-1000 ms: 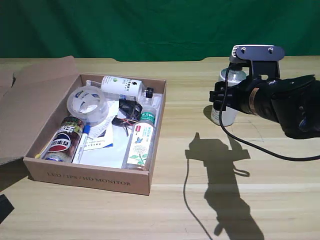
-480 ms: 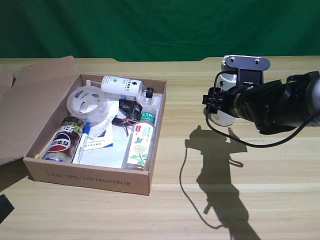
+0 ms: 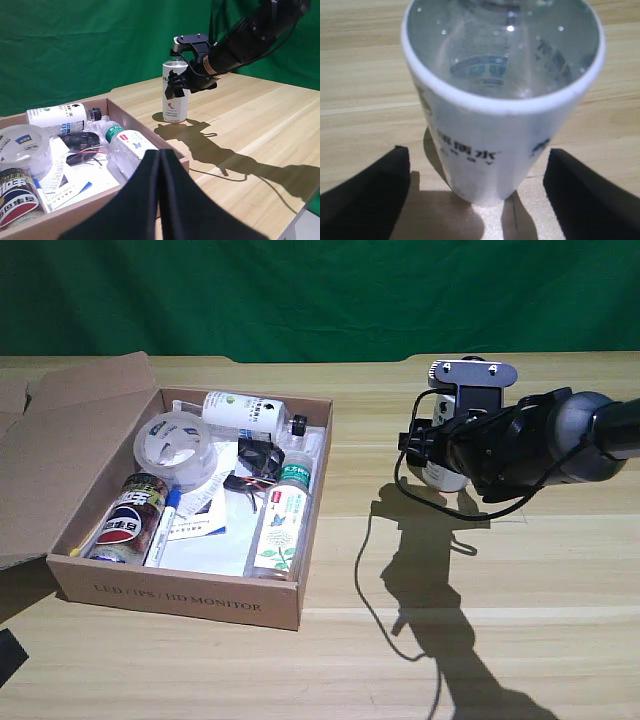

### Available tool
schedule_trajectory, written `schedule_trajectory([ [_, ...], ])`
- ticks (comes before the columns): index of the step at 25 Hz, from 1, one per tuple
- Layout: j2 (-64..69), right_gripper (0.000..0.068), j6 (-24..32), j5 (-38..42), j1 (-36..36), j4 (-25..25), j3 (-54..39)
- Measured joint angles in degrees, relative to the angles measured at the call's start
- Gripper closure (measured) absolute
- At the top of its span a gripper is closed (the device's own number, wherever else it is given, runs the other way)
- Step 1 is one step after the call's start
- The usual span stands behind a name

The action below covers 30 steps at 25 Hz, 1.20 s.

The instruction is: Place the white bottle into the box.

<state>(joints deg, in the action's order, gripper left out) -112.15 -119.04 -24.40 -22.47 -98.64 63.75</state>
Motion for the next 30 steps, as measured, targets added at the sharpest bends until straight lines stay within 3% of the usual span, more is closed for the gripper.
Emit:
schedule_trajectory([
  [14, -6.78, 0.0051, -0.04, -9.03, 0.0, 0.26, 5.1],
  [19, -7.65, 0.0072, -0.11, -8.7, 1.75, 0.27, 6.45],
  [26, -7.69, 0.0155, -0.11, -8.01, 5.64, 0.2, 6.45],
  [30, -7.69, 0.0156, 1.8, -7.62, 5.64, 0.1, 6.5],
])
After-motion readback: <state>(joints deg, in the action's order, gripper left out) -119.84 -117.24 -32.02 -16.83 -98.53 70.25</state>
